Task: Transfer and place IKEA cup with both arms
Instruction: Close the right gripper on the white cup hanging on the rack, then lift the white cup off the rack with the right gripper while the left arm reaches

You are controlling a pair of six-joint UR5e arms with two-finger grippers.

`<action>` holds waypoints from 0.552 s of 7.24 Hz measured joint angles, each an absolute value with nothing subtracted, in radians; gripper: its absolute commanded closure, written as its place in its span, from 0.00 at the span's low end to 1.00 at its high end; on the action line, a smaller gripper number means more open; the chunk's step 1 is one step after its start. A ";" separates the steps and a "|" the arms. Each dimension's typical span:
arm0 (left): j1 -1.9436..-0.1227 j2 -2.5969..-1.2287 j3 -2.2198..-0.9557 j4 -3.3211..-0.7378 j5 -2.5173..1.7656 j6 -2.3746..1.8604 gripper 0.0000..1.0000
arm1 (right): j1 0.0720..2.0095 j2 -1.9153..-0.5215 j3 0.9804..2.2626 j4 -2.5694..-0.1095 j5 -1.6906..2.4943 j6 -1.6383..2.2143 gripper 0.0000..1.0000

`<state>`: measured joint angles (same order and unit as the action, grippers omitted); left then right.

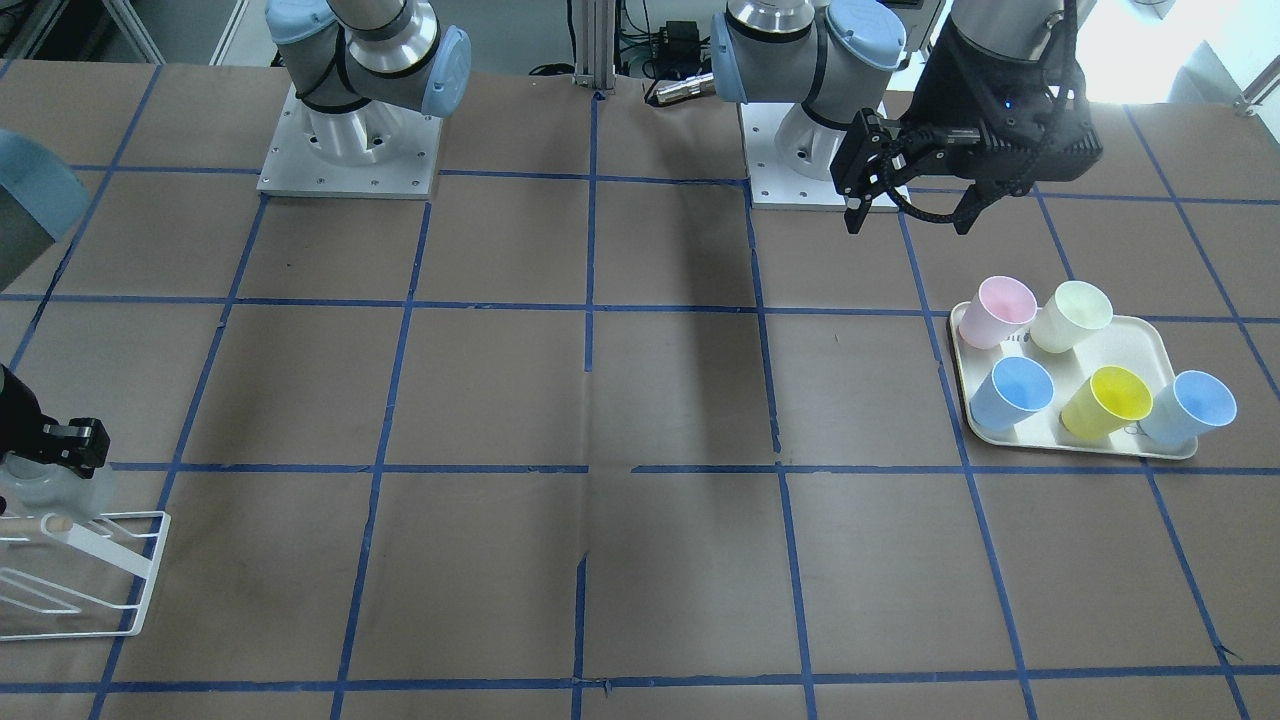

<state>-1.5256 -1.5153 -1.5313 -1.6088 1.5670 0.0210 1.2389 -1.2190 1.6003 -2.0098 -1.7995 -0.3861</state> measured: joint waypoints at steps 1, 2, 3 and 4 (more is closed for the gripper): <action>-1.525 -1.519 -1.526 -1.607 1.566 0.020 0.00 | 1.240 -1.248 1.587 -1.973 -1.798 -0.386 0.67; -1.524 -1.519 -1.523 -1.607 1.565 0.020 0.00 | 1.241 -1.291 1.575 -1.925 -1.797 -0.387 0.67; -1.524 -1.518 -1.523 -1.606 1.564 0.020 0.00 | 1.242 -1.342 1.570 -1.872 -1.796 -0.387 0.67; -1.524 -1.516 -1.524 -1.605 1.564 0.019 0.00 | 1.243 -1.401 1.568 -1.812 -1.792 -0.389 0.67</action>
<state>-1.5240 -1.5163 -1.5236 -1.6055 1.5641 0.0194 1.2430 -1.4013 1.5678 -1.8117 -1.7924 -0.3886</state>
